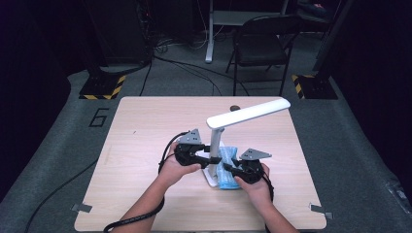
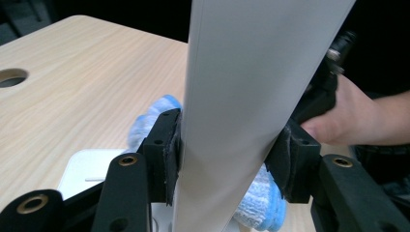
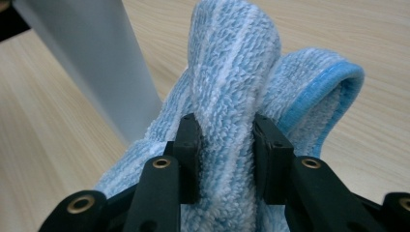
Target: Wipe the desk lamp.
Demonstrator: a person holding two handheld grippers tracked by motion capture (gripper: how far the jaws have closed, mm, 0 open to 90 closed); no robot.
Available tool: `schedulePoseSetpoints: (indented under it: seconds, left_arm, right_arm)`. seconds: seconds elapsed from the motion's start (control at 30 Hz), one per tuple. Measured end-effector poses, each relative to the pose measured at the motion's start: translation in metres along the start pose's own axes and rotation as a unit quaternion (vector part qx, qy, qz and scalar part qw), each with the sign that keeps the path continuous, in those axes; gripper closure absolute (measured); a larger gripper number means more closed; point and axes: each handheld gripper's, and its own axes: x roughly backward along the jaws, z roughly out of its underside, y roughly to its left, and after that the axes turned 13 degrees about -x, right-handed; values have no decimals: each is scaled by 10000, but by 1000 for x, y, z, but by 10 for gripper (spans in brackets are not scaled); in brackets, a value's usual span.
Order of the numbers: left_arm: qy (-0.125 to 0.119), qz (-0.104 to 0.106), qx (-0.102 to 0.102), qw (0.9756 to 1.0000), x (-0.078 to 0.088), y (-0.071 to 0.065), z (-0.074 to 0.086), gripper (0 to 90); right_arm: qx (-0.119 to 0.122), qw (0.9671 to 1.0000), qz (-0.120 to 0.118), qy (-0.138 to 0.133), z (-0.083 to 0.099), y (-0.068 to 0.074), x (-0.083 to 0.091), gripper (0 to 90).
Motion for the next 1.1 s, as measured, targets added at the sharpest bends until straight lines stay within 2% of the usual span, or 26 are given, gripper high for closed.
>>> schedulePoseSetpoints:
  seconds: [0.03, 0.13, 0.23, 0.3, 0.37, 0.4, 0.53, 0.6, 0.73, 0.83, 0.97, 1.07, 1.1]
  left_arm:
    - [-26, 49, -32, 10000, -1, -1, 0, 504]
    - [-7, 114, -67, 9999, -1, -2, -1, 503]
    - [20, 88, -85, 9999, 3, -2, 0, 500]
    - [41, 3, -62, 10000, 6, -3, 1, 496]
    - [82, -51, -85, 9999, 10, -4, 2, 496]
    - [101, -100, -86, 9999, 12, -5, 2, 496]
    - [175, -311, -23, 9994, 16, -9, 3, 496]
    - [204, -324, 39, 9993, 19, -12, 3, 490]
    - [9, -457, 137, 9989, 28, -16, 4, 460]
    - [-32, -464, 86, 9989, 36, -18, 5, 508]
    - [-115, -396, 32, 9991, 41, -21, 9, 558]
    - [-92, -348, -4, 9994, 39, -21, 11, 584]
    - [-82, -330, -9, 9994, 39, -21, 11, 584]
  right_arm:
    - [-21, 10000, -88, -2, 0, 0, 1, 668]
    - [15, 9999, -137, -15, -1, 1, -1, 665]
    - [122, 9999, -23, 87, 2, 3, -7, 660]
    - [345, 9989, 114, 281, 5, 3, -12, 658]
    - [453, 9972, 280, 519, 8, 3, -18, 657]
    - [486, 9969, 248, 560, 9, 3, -20, 656]
    - [585, 9963, 258, 575, 12, 9, -22, 658]
    - [593, 9962, 327, 556, 13, 10, -21, 658]
    - [575, 9967, 266, 515, 13, 7, -22, 661]
    - [374, 9977, 217, 526, 11, 7, -18, 674]
    - [81, 9997, 98, 201, 2, 6, -5, 681]
    - [-166, 9997, -179, 38, -9, 8, 9, 682]
    - [-225, 9993, -298, -90, -12, 9, 12, 682]
